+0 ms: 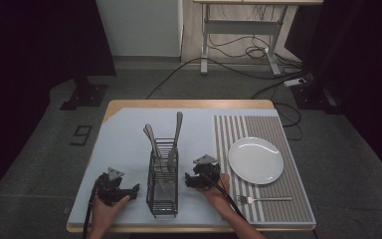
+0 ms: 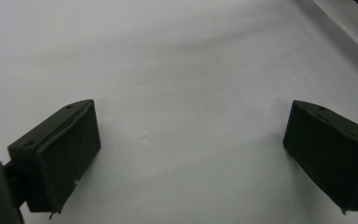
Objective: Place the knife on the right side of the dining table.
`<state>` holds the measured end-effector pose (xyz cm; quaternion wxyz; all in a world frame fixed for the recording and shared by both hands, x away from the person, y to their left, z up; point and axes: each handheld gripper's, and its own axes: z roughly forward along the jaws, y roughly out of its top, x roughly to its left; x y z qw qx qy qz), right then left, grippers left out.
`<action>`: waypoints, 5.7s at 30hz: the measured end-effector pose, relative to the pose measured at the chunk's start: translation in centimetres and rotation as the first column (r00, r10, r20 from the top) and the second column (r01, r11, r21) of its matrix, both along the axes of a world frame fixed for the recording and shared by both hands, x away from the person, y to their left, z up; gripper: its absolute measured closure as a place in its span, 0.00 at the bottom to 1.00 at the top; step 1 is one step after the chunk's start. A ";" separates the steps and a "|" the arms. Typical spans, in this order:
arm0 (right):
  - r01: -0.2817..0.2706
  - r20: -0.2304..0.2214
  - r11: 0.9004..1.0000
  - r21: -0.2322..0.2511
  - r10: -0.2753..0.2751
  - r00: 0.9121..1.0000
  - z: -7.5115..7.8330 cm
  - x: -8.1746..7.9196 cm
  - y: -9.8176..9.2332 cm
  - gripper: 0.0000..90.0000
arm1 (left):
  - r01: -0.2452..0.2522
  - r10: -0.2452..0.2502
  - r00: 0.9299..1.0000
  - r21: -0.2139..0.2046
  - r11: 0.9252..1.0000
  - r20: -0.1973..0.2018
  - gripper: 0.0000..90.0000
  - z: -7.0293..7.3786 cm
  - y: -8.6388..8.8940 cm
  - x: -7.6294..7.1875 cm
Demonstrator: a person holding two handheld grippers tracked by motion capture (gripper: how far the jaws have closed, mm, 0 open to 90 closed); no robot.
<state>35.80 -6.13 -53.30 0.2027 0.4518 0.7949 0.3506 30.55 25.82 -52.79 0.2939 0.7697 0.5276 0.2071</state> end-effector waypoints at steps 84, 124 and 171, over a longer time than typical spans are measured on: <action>-0.157 0.146 0.937 0.311 0.116 0.982 11.6 5.2 1.3 0.39 | 0.000 0.000 1.000 0.001 1.000 0.002 0.04 0.0 0.0 0.0; -0.295 0.184 0.872 0.391 0.240 0.953 12.9 5.7 1.8 0.89 | 0.001 -0.001 1.000 0.002 1.000 0.001 0.04 0.0 0.0 0.0; -0.222 0.269 0.815 0.536 0.085 0.959 14.9 3.7 -7.7 0.93 | 0.001 -0.001 1.000 0.003 1.000 0.001 0.04 0.0 0.0 0.0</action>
